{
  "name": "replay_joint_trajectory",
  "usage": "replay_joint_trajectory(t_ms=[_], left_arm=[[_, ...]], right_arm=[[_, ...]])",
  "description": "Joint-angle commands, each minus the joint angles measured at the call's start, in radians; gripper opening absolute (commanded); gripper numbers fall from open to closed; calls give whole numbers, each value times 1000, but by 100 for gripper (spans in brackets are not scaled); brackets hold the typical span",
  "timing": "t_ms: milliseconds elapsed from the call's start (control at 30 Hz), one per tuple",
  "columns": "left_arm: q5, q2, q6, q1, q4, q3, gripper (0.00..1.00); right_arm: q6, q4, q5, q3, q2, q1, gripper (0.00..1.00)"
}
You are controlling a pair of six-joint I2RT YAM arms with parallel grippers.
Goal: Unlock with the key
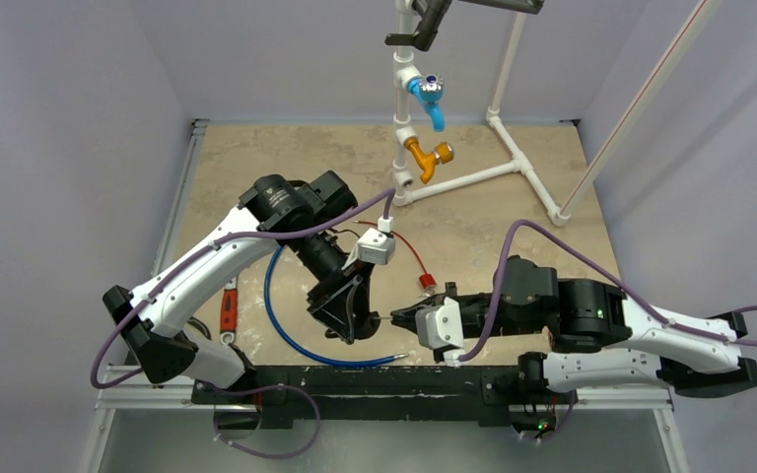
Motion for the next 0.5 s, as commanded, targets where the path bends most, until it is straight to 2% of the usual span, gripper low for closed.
replay_joint_trajectory(t_ms=[0, 467], left_arm=[[48, -6, 11, -28, -234, 47, 0], [41, -22, 15, -30, -233, 47, 0]], right_arm=[[-30, 8, -42, 49, -12, -2, 0], [-55, -60, -101, 67, 13, -2, 0]])
